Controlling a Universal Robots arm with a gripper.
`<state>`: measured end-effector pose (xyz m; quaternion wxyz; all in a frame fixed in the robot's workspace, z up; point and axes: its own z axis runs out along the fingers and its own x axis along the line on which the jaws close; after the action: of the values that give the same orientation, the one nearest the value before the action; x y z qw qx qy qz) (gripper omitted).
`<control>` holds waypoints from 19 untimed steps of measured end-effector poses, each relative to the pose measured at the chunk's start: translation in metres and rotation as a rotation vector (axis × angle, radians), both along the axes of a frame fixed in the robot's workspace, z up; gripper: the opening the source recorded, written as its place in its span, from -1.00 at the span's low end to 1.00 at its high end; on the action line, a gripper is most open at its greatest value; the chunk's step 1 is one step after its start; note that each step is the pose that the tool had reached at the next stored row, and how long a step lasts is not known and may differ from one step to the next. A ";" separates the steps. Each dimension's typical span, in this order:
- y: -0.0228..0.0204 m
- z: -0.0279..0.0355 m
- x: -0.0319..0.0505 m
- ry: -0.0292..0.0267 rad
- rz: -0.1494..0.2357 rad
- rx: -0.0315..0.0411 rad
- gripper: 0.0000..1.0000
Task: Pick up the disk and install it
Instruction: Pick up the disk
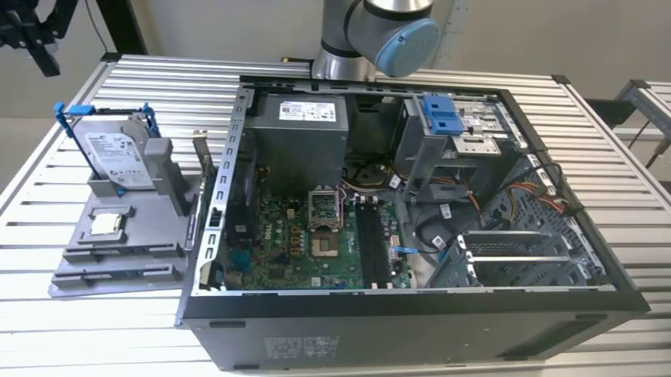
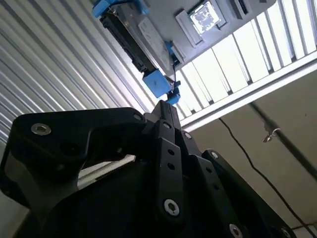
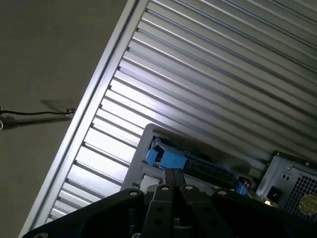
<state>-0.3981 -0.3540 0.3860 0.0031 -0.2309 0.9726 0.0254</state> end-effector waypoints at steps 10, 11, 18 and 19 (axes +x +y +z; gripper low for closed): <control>0.0000 0.0000 0.0000 -0.0001 0.181 0.0000 -1.00; 0.0000 0.0000 0.0000 0.0000 0.200 0.0000 -1.00; 0.0000 0.0000 0.0000 -0.0044 0.355 -0.0003 -1.00; 0.0000 0.0000 0.0000 -0.0059 0.373 -0.0006 -1.00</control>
<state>-0.3981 -0.3540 0.3859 0.0011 -0.4073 0.9130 0.0246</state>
